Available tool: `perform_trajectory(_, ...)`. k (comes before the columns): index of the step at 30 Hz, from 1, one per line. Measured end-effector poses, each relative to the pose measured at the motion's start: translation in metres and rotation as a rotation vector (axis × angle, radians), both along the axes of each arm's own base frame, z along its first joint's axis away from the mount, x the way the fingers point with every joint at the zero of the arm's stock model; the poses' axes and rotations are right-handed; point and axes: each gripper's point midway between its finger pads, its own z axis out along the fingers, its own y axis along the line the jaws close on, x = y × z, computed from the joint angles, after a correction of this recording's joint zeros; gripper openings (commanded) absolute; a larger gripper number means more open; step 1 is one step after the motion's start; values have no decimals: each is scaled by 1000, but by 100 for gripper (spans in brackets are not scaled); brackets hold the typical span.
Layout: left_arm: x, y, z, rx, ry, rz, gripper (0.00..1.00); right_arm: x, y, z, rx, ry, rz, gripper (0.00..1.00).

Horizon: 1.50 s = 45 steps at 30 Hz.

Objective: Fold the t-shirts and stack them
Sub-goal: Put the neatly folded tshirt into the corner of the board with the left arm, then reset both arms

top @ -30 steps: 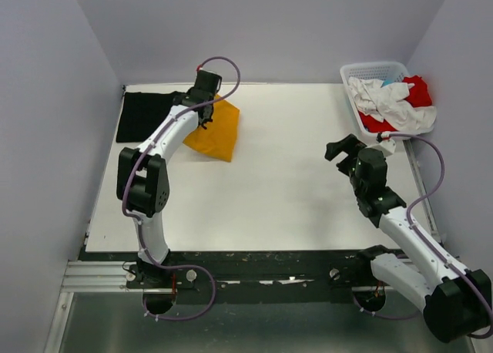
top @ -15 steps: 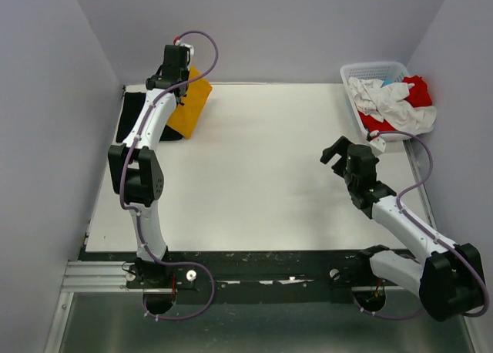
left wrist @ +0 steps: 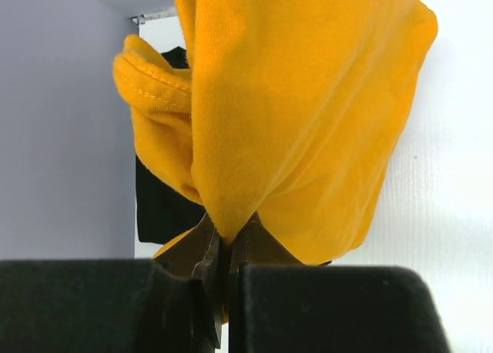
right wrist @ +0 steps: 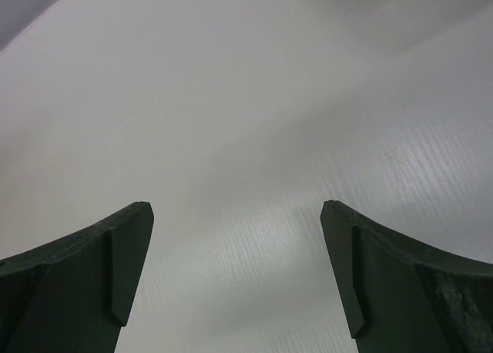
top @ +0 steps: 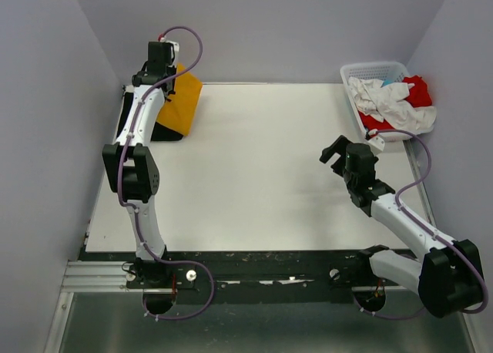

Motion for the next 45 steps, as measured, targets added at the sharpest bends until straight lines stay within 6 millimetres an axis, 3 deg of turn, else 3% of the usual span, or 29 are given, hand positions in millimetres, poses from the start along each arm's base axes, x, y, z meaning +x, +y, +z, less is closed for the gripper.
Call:
perform_trajectory(4,6,10,-15,-23,28,15,0,0,-1,0,-2,2,-3,100)
perform_trajectory(12,12,70,-55,-72,102,101,0,0,-2,-4,-9,15,-8,100)
perform_trajectory(13,14,77,-59,-81,105,116,10,-1,-2,-5,-11,18,-10,100)
perform_trajectory(14,16,83,-62,-90,105,129,42,-1,-3,-6,-13,21,-12,100)
perform_trajectory(15,19,90,-65,-108,103,145,82,-1,-3,-7,-14,23,-13,100)
perform_trajectory(16,21,95,-68,-122,102,156,98,-1,-3,-7,-16,26,-13,100)
perform_trajectory(21,28,111,-68,-179,74,212,98,1,-3,-7,-24,42,-13,100)
perform_trajectory(26,19,111,-39,-261,8,296,99,2,-3,2,-17,36,-21,100)
perform_trajectory(28,6,98,-27,-340,-14,298,99,-2,-4,5,-11,34,-23,100)
perform_trajectory(34,-84,22,28,-655,-144,218,98,-14,-7,26,14,-17,-24,100)
perform_trajectory(38,-154,-44,27,-753,-198,107,98,-32,-12,27,25,-25,-28,100)
perform_trajectory(39,-175,-70,16,-769,-191,59,98,-36,-13,26,29,-21,-30,100)
perform_trajectory(42,-230,-122,-31,-814,-104,-36,99,-50,-17,20,36,-10,-35,100)
perform_trajectory(45,-287,-144,-89,-869,-38,-79,99,-63,-21,10,40,10,-43,100)
